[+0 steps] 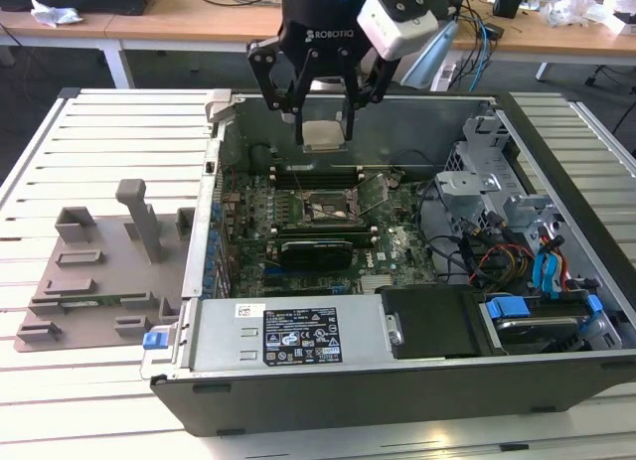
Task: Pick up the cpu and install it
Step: 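Pick up the cpu and move it towards the insertion slot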
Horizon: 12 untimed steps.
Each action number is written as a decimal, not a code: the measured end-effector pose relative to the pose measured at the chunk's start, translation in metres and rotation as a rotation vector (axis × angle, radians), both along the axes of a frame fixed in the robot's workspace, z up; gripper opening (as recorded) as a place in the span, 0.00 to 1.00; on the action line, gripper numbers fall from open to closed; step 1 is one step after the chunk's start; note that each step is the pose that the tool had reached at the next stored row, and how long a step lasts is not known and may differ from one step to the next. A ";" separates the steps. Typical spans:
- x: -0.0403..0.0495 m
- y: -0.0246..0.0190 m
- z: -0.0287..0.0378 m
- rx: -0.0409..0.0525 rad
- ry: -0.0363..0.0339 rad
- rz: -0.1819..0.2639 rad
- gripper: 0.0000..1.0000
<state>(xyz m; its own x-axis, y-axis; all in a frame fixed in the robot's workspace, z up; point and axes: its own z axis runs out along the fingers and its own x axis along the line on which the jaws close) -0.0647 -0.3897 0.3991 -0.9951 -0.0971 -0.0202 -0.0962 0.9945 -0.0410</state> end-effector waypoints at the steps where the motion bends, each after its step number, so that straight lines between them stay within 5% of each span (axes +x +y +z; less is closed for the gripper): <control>1: 0.0021 0.0008 -0.0004 0.0000 0.0001 0.000 0.55; 12: 0.0289 0.0100 -0.0095 -0.0002 0.0008 0.000 0.55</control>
